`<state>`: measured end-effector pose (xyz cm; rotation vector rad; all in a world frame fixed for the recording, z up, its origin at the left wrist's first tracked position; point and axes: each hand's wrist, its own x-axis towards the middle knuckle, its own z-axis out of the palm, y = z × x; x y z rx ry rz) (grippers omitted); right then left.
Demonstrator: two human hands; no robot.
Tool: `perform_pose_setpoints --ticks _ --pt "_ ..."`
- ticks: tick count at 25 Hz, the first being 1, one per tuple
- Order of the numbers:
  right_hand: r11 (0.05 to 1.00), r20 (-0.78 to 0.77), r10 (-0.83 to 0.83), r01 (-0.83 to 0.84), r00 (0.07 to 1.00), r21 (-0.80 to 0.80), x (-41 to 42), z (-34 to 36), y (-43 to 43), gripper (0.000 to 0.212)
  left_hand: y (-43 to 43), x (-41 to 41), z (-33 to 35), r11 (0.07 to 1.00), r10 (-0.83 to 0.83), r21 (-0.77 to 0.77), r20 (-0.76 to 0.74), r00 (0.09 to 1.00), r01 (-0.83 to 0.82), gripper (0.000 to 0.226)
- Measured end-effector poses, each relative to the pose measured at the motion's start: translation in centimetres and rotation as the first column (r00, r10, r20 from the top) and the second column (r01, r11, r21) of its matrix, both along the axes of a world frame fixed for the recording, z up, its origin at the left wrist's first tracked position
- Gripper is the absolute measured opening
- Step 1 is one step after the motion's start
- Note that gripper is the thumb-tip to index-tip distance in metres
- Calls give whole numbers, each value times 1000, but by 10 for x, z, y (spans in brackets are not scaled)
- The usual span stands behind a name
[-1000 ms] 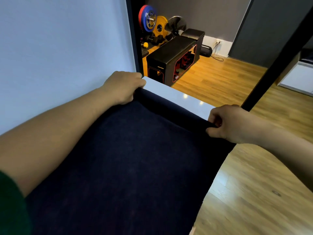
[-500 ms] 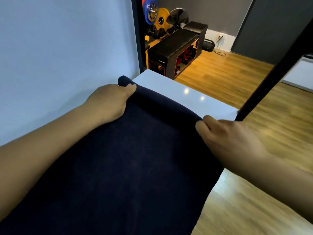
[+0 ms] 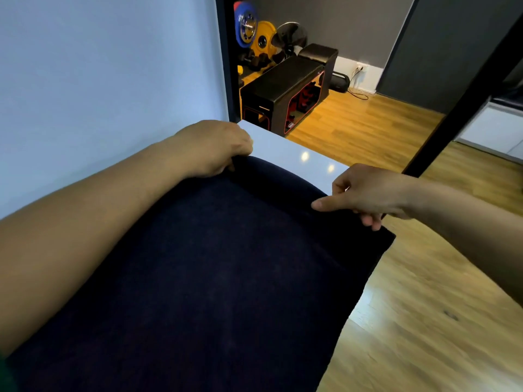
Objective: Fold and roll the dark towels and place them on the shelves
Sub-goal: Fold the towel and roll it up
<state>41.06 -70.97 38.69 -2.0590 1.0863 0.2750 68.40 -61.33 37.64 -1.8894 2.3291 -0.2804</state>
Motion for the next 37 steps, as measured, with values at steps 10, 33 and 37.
perform_pose_setpoints --ticks 10,33,37 --pt "600 -178 188 -257 966 -758 -1 -18 20 32 -10 -9 -32 951 67 -296 -72 995 -86 19" --pt "927 -57 188 -197 980 -320 1 14 3 34 -10 -29 14 981 181 55 89 980 -186 35" --pt "850 -88 224 -238 971 -470 -13 -19 23 44 -20 -18 3 996 76 45 61 995 -79 24"
